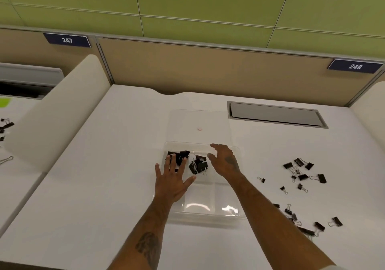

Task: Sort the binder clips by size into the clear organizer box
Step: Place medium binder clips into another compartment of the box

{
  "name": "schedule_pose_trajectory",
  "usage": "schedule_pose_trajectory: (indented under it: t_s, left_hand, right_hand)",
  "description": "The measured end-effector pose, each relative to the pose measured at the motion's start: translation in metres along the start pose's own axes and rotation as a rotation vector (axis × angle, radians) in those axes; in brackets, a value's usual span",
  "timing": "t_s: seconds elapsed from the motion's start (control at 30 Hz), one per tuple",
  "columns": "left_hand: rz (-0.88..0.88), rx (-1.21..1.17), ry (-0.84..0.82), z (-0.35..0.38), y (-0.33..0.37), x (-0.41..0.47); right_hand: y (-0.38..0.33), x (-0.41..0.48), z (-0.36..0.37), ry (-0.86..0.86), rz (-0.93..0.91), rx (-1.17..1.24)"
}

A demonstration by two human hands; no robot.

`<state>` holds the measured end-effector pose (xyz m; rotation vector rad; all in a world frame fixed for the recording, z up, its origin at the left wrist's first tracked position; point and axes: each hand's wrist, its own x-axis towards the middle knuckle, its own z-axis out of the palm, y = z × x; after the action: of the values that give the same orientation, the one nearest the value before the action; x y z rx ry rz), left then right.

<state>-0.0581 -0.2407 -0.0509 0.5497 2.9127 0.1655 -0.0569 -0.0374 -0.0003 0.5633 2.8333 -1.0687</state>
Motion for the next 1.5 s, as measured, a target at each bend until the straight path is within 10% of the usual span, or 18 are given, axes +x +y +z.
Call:
schedule_pose_trajectory:
  t_s: [0.43, 1.5]
  left_hand:
    - [0.028, -0.015, 0.110, -0.010, 0.002, 0.004]
    - [0.423, -0.032, 0.089, -0.003, 0.253, 0.053]
  right_hand:
    - [0.026, -0.033, -0.011, -0.004, -0.167, -0.531]
    - [0.239, -0.086, -0.157, 0.191, 0.174, -0.517]
